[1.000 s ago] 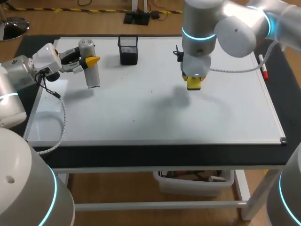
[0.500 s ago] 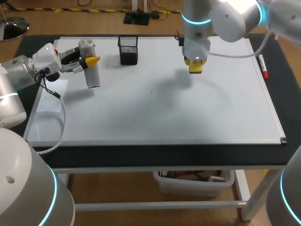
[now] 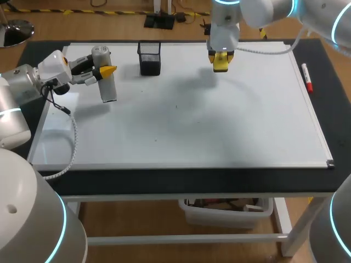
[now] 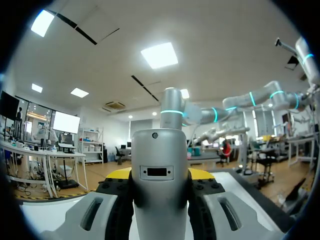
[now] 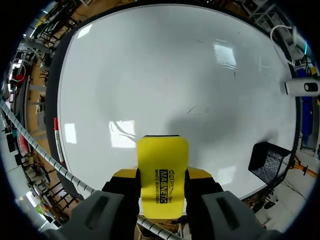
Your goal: Pick up the inspection probe, press it on each red-marked spot on the whiteboard one by one, put down the probe, pick up the eraser, and wipe off all the red marks.
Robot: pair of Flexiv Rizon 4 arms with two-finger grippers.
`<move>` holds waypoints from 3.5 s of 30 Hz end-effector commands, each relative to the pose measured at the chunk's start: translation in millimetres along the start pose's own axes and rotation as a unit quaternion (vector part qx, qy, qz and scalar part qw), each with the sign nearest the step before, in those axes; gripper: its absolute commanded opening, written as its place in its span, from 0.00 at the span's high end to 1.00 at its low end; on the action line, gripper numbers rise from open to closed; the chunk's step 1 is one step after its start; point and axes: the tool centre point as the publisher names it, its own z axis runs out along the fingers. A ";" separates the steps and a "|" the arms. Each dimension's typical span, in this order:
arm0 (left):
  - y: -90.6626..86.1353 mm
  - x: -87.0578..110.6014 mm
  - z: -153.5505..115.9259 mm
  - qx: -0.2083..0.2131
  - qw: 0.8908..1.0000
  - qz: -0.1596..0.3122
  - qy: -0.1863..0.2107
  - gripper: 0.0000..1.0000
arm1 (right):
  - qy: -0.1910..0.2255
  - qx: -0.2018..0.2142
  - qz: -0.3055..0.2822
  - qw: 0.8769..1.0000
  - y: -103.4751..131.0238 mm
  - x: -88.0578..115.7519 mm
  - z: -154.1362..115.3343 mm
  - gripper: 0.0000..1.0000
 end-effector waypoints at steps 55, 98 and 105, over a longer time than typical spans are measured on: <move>0.4 0.3 0.2 0.002 1.000 0.001 0.000 1.00 | -0.006 -0.054 0.009 0.998 -21.1 -4.9 56.1 0.00; 0.4 0.3 0.2 0.002 1.000 0.001 0.000 1.00 | -0.316 -0.032 0.514 0.797 -68.1 133.8 -88.7 0.00; 0.4 0.3 0.2 0.002 1.000 0.001 0.000 1.00 | -0.304 -0.029 0.529 0.792 -76.3 145.0 -106.9 0.00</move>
